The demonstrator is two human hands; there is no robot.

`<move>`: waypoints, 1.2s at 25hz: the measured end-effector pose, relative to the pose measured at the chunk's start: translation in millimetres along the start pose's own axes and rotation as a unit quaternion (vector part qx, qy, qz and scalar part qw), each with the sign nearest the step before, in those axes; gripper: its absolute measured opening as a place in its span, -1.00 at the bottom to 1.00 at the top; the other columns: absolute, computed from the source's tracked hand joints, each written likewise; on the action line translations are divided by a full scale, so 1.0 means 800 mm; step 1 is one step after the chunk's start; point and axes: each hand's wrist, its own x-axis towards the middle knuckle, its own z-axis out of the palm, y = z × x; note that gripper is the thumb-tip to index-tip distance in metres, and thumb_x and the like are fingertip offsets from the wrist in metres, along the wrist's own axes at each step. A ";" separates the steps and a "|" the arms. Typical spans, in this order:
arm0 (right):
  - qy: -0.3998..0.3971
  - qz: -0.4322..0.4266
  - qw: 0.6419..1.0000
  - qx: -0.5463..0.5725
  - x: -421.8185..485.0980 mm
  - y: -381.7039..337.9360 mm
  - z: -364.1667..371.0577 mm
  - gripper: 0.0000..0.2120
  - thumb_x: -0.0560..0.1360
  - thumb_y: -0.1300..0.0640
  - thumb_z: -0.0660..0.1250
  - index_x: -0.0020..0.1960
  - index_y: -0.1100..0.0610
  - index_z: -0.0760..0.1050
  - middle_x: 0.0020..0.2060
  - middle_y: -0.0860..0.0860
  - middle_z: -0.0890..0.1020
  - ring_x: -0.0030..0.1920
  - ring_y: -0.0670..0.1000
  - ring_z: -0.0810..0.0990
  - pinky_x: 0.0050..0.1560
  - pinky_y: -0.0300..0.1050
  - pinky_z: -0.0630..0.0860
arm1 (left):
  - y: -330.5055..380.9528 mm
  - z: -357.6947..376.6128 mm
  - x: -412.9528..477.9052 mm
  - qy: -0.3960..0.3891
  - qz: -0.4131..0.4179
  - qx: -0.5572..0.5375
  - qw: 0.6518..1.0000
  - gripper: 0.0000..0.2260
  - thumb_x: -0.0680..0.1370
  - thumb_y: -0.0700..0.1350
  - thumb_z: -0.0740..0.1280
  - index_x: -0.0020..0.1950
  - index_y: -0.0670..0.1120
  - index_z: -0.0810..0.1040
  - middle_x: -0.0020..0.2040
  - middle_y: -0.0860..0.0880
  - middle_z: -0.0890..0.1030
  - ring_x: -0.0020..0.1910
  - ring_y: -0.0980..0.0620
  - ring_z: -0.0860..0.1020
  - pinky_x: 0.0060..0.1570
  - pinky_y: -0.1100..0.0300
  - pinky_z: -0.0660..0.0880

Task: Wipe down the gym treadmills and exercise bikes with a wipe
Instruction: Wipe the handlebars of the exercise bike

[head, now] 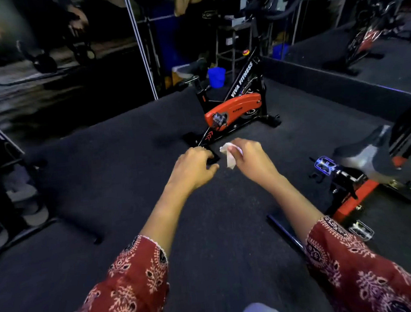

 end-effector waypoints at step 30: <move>0.238 0.246 0.937 -0.066 0.761 0.526 -0.162 -0.63 0.62 0.14 0.19 -0.34 -0.09 0.28 -0.30 -0.23 0.47 -0.21 -0.10 0.44 -0.25 -0.22 0.33 | 0.086 0.168 1.084 -0.101 0.342 -0.042 0.933 -0.68 0.53 0.01 0.32 0.21 -0.12 0.56 0.18 -0.10 0.56 0.21 -0.11 0.48 0.17 0.05 0.41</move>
